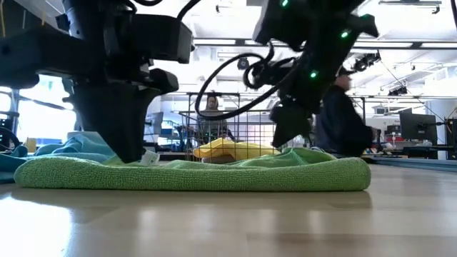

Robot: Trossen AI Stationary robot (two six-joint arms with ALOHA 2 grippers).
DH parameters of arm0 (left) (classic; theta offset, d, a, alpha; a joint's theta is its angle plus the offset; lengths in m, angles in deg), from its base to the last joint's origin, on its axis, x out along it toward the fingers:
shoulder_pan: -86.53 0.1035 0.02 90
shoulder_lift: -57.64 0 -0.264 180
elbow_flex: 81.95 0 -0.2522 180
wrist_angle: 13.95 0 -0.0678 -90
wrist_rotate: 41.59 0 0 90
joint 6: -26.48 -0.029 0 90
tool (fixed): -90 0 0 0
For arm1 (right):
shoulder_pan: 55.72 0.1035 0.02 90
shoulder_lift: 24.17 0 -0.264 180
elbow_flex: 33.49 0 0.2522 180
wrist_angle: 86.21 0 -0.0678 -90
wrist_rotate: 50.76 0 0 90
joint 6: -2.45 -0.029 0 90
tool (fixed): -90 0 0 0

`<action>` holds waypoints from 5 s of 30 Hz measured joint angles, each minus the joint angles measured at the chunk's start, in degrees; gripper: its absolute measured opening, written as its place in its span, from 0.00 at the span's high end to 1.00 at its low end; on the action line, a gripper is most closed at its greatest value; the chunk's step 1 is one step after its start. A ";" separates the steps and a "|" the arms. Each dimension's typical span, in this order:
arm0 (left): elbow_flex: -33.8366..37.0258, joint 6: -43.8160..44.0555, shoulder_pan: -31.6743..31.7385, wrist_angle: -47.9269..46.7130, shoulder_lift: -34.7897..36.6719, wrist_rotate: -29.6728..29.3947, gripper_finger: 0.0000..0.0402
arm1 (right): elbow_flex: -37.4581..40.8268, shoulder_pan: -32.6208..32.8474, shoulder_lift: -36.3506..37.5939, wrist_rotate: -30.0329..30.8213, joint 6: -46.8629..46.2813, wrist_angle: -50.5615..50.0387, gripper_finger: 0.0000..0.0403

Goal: Fold microfiber towels
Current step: Fold the green microfiber towel

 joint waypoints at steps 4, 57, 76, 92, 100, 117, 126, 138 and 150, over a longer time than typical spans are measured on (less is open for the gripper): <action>0.00 1.78 -0.48 -0.01 0.00 3.95 0.91 | 0.00 -4.22 0.00 -3.77 -2.52 -1.24 0.67; 0.02 -0.09 -2.84 0.34 -0.02 2.98 0.91 | 18.38 -3.85 7.91 -20.10 -16.97 1.53 0.67; 0.02 -0.52 -2.03 -0.07 -0.09 1.80 0.91 | 20.94 1.49 32.35 -27.08 -36.57 -35.12 0.67; 0.04 3.16 -0.48 1.71 -0.83 0.07 0.91 | 20.65 9.93 23.87 -18.89 -14.95 26.73 0.67; -0.19 7.85 -0.53 2.05 -3.85 2.10 0.91 | 20.65 10.23 10.84 -19.43 -15.39 34.71 0.67; -1.86 14.05 -2.69 3.16 -4.59 11.22 0.91 | 20.39 10.79 8.52 -25.95 -20.37 24.78 0.67; -5.55 9.79 -1.24 1.26 -3.89 11.01 0.91 | 20.65 12.53 16.64 -25.10 -18.96 22.66 0.67; -5.93 6.30 0.33 -11.06 -3.87 5.33 0.89 | 20.61 23.79 14.63 -17.45 -11.93 27.87 0.67; -5.01 9.17 -0.68 -9.83 -3.85 13.85 0.65 | 20.59 28.10 13.44 -15.85 -9.56 32.92 0.51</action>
